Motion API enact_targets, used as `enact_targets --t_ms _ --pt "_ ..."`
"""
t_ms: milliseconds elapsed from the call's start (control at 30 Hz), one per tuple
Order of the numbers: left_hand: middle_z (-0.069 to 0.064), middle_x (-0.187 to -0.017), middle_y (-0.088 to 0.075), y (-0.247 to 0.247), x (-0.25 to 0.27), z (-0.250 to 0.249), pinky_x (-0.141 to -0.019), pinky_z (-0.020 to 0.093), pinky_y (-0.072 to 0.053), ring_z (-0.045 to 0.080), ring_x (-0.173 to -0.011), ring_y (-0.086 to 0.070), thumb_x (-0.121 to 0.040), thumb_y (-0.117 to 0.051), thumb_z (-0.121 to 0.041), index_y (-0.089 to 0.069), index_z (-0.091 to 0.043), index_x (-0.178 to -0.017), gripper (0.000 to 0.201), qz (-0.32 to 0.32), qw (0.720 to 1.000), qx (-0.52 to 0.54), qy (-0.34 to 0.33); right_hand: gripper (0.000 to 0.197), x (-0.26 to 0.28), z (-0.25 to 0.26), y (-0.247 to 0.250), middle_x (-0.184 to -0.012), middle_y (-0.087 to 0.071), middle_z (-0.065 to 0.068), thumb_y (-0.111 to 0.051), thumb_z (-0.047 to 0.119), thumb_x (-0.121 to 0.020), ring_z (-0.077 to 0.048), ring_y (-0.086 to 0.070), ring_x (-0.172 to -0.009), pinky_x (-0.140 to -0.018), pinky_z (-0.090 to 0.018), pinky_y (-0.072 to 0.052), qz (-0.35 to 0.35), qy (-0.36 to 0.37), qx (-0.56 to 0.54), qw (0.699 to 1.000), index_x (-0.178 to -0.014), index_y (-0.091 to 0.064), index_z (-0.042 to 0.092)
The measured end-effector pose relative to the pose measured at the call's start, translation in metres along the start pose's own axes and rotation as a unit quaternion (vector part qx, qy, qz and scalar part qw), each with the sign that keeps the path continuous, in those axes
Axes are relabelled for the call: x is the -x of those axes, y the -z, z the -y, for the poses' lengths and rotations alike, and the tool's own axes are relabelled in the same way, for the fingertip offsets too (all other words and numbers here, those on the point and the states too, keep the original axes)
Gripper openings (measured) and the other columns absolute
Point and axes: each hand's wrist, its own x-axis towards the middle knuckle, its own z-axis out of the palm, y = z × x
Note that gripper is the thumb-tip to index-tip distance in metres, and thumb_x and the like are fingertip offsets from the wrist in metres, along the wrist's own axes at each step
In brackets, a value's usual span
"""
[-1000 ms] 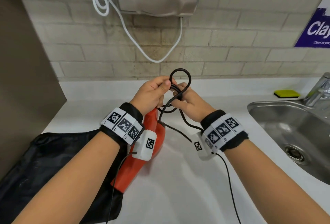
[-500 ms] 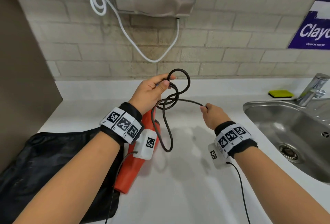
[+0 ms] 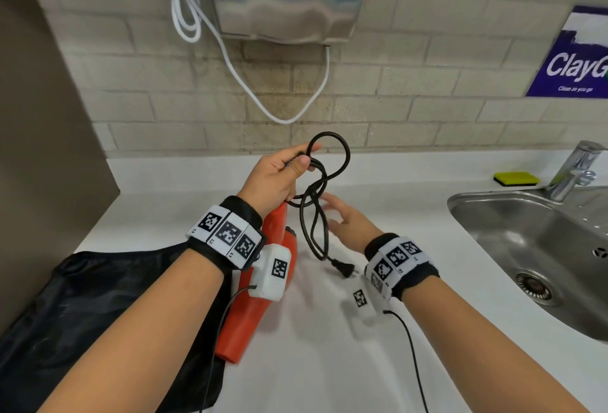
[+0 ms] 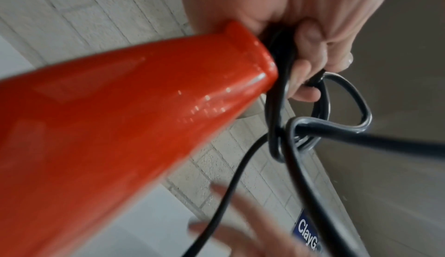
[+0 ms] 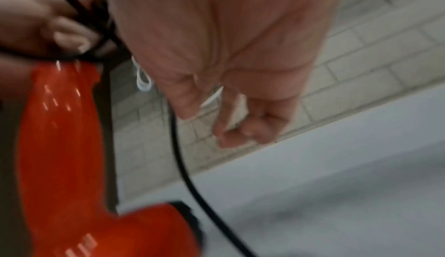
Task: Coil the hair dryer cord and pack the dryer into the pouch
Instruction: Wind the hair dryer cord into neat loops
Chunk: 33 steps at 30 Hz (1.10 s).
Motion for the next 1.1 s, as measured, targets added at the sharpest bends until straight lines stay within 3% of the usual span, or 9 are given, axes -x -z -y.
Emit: enact_targets --t_ms 133,233,300,400,500,567,900,1000,1100 --pt "-0.001 -0.078 -0.056 -0.002 0.000 0.000 -0.041 0.015 -0.030 0.003 -0.033 -0.032 -0.096 -0.041 -0.013 -0.054 -0.026 -0.114 0.026 0.001 1.000 -0.003 0.007 0.029 -0.006 0.030 -0.002 -0.093 -0.056 0.008 -0.037 0.002 -0.095 -0.004 -0.049 -0.058 -0.049 -0.016 -0.037 0.015 0.080 -0.180 0.980 -0.106 -0.051 0.024" --pt "-0.002 -0.075 -0.053 -0.001 -0.001 0.000 -0.039 0.013 -0.031 0.003 -0.031 -0.034 -0.097 -0.039 -0.017 -0.058 -0.019 -0.106 0.021 -0.005 1.000 0.000 0.019 0.031 -0.012 0.027 -0.001 -0.066 -0.048 0.003 -0.034 0.003 -0.095 -0.001 -0.046 -0.038 -0.039 -0.013 -0.034 -0.066 0.055 -0.183 0.979 -0.077 -0.050 0.022" --pt "-0.004 -0.074 -0.051 0.000 -0.002 0.000 -0.039 0.013 -0.030 0.003 -0.031 -0.033 -0.098 -0.038 -0.019 -0.059 -0.017 -0.100 0.022 -0.009 1.000 0.003 0.028 0.031 -0.016 0.013 0.000 -0.067 -0.045 -0.001 -0.032 0.004 -0.095 -0.005 -0.046 -0.040 -0.035 -0.010 -0.033 -0.119 0.001 -0.138 0.983 -0.073 -0.049 0.018" --pt "-0.004 -0.073 -0.049 0.003 -0.003 0.001 -0.038 0.013 -0.031 0.003 -0.030 -0.031 -0.098 -0.037 -0.020 -0.060 -0.020 -0.093 0.023 -0.015 0.999 0.028 0.036 0.021 -0.020 -0.019 0.003 -0.085 -0.052 -0.010 -0.034 0.003 -0.093 -0.029 -0.059 -0.071 -0.048 -0.017 -0.042 -0.149 -0.120 -0.021 0.981 -0.085 -0.052 0.010" --pt "-0.002 -0.074 -0.050 0.003 -0.001 0.001 -0.037 0.013 -0.031 0.002 -0.030 -0.030 -0.097 -0.039 -0.018 -0.060 -0.021 -0.091 0.023 -0.017 0.998 0.042 0.033 0.027 -0.017 -0.042 0.008 -0.109 -0.061 -0.013 -0.037 0.004 -0.092 -0.033 -0.058 -0.109 -0.085 -0.033 -0.049 -0.089 -0.223 0.136 0.961 -0.110 -0.057 0.003" --pt "-0.001 -0.075 -0.052 0.003 0.000 0.000 -0.037 0.013 -0.032 0.002 -0.029 -0.030 -0.097 -0.039 -0.017 -0.060 -0.016 -0.094 0.021 -0.015 0.998 0.046 0.030 0.030 -0.013 -0.044 0.011 -0.124 -0.059 -0.010 -0.040 0.003 -0.092 -0.026 -0.056 -0.115 -0.091 -0.028 -0.046 -0.063 -0.249 0.226 0.940 -0.119 -0.053 0.003" --pt "0.000 -0.079 -0.050 0.025 0.003 0.003 -0.037 0.013 -0.030 0.002 -0.032 -0.025 -0.097 -0.037 -0.022 -0.061 -0.023 -0.097 0.023 -0.066 0.993 0.090 0.032 0.031 0.016 -0.067 0.015 -0.125 -0.057 -0.006 -0.047 0.019 -0.091 -0.023 -0.057 -0.115 -0.092 -0.026 -0.046 0.097 -0.294 0.399 0.863 -0.117 -0.055 0.005" --pt "0.000 -0.079 -0.052 0.027 0.003 0.002 -0.037 0.013 -0.030 0.002 -0.031 -0.026 -0.097 -0.039 -0.018 -0.060 -0.022 -0.105 0.023 -0.051 0.995 0.082 0.029 0.033 0.003 -0.054 0.014 -0.127 -0.057 -0.011 -0.041 0.016 -0.093 -0.024 -0.056 -0.116 -0.094 -0.028 -0.045 0.046 -0.290 0.337 0.895 -0.122 -0.052 0.005" --pt "0.002 -0.077 -0.053 0.020 0.002 0.002 -0.036 0.013 -0.030 0.002 -0.030 -0.026 -0.095 -0.040 -0.013 -0.052 -0.024 -0.117 0.027 -0.032 0.996 0.077 0.018 0.059 -0.005 -0.025 0.011 -0.142 -0.040 -0.008 -0.050 0.010 -0.082 -0.030 -0.046 -0.124 -0.100 -0.036 -0.044 -0.024 -0.176 0.230 0.957 -0.137 -0.035 0.021"
